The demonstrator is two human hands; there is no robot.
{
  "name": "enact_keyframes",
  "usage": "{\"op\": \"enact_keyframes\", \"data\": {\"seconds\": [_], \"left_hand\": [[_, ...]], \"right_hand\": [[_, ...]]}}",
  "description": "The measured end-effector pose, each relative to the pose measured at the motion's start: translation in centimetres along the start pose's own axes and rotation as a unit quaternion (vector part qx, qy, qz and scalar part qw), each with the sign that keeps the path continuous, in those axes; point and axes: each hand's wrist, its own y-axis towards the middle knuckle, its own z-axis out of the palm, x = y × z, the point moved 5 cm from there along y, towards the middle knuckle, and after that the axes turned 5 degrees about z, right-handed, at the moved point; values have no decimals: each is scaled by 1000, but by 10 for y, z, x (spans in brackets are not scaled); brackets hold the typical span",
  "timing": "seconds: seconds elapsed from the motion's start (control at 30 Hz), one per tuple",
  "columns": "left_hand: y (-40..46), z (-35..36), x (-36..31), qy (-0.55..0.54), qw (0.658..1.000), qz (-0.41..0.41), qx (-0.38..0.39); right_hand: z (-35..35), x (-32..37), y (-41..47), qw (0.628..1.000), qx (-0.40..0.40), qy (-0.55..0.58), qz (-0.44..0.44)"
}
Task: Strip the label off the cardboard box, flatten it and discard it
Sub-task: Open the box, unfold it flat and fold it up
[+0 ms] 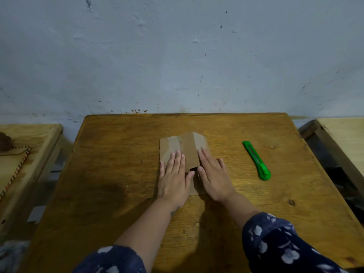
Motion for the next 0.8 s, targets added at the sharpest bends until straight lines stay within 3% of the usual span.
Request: {"op": "enact_keyframes", "data": {"seconds": [0.27,0.8], "left_hand": [[0,-1,-2,1,1000,2,-1],[17,-12,15,-60,998,-3,-3]], "right_hand": [[-2,14,33,998,47,-21,-30],[22,17,33,993,33,-114,-24]]}}
